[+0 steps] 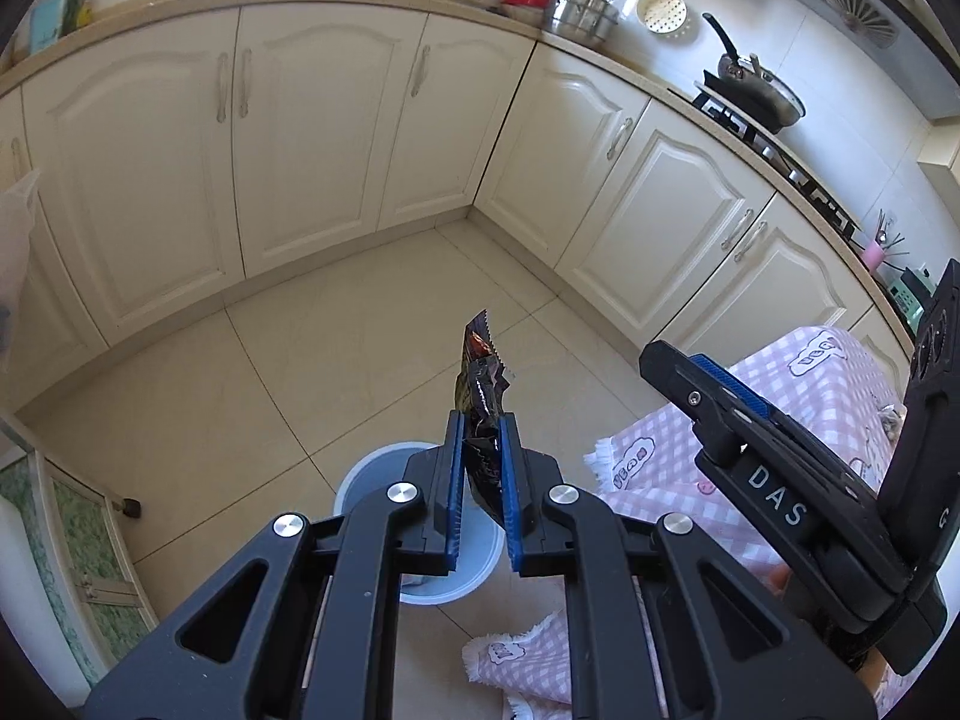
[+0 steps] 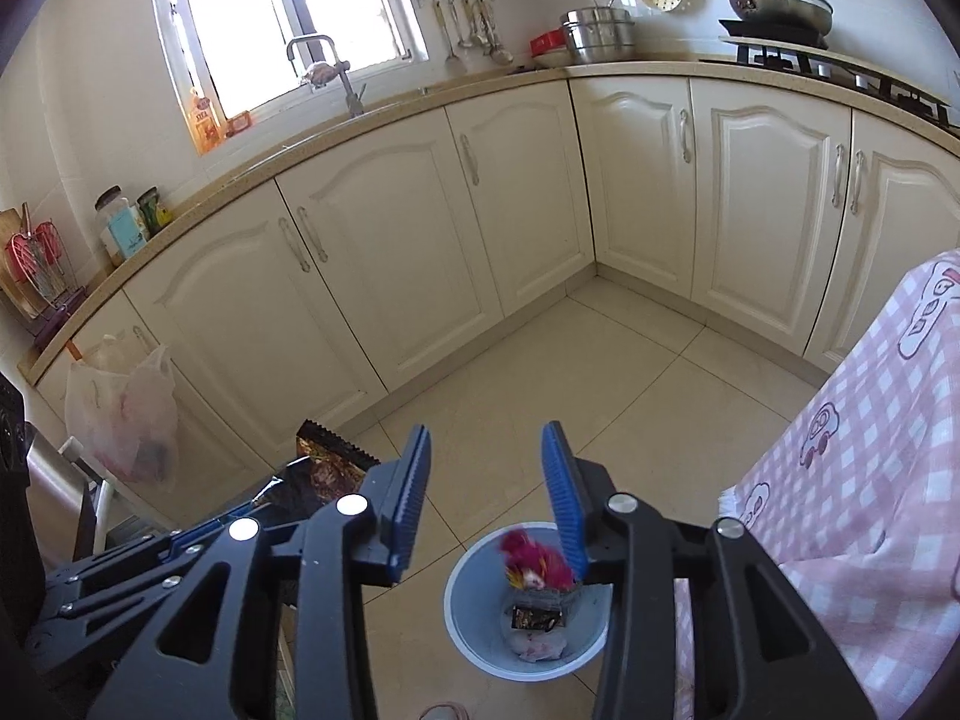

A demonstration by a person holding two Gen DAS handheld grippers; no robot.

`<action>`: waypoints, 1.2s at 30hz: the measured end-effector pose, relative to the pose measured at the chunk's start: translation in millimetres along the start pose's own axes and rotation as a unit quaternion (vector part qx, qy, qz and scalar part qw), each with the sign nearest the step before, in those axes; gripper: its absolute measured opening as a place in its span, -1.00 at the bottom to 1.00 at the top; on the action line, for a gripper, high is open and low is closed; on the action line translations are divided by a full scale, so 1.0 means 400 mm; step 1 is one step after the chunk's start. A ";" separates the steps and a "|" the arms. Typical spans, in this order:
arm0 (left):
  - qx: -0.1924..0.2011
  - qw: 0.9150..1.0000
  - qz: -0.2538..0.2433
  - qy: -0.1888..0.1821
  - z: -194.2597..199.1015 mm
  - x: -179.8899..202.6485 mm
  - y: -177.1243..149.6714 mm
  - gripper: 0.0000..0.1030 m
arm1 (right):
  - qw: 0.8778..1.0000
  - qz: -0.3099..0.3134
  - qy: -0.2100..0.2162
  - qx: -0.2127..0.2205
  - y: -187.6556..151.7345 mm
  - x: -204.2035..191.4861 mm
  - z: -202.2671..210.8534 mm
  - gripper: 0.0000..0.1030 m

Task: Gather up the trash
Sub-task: 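Release the black packet and pink wrapper into the blue bin, then move both tools back over the table toward the remaining trash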

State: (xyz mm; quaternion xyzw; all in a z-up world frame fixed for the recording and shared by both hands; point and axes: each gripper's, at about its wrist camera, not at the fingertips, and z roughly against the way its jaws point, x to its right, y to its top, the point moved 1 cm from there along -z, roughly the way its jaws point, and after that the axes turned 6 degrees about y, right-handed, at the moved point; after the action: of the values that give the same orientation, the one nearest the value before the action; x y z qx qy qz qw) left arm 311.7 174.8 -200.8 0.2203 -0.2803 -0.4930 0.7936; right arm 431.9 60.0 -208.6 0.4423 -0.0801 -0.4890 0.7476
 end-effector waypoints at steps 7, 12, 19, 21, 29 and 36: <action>-0.015 1.000 -0.009 -0.002 -0.042 0.017 -0.004 -0.81 | 1.000 -0.010 -0.013 -0.006 -0.019 0.033 0.001 -0.20; -0.019 1.000 -0.016 -0.003 -0.058 0.037 0.003 -0.81 | 1.000 -0.018 -0.018 0.004 -0.017 0.053 0.023 -0.18; -0.002 1.000 -0.022 0.014 -0.059 0.065 0.032 -0.53 | 0.999 -0.023 -0.023 0.019 -0.001 0.074 0.056 -0.11; 0.001 1.000 -0.019 0.011 -0.050 0.069 0.036 -0.44 | 0.999 -0.024 -0.024 0.022 0.003 0.080 0.068 -0.11; 0.019 0.999 -0.033 -0.003 0.022 0.114 0.034 -0.37 | 0.998 -0.026 -0.031 0.038 0.010 0.095 0.142 -0.11; 0.047 0.997 -0.056 -0.038 0.124 0.203 0.029 -0.24 | 0.995 -0.030 -0.054 0.076 0.015 0.122 0.286 -0.09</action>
State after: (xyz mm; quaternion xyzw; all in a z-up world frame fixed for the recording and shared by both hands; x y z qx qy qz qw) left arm 315.5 102.3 -138.2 0.2534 -0.3204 -0.5307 0.7426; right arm 397.5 -44.9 -151.4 0.4732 -0.1443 -0.5268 0.6912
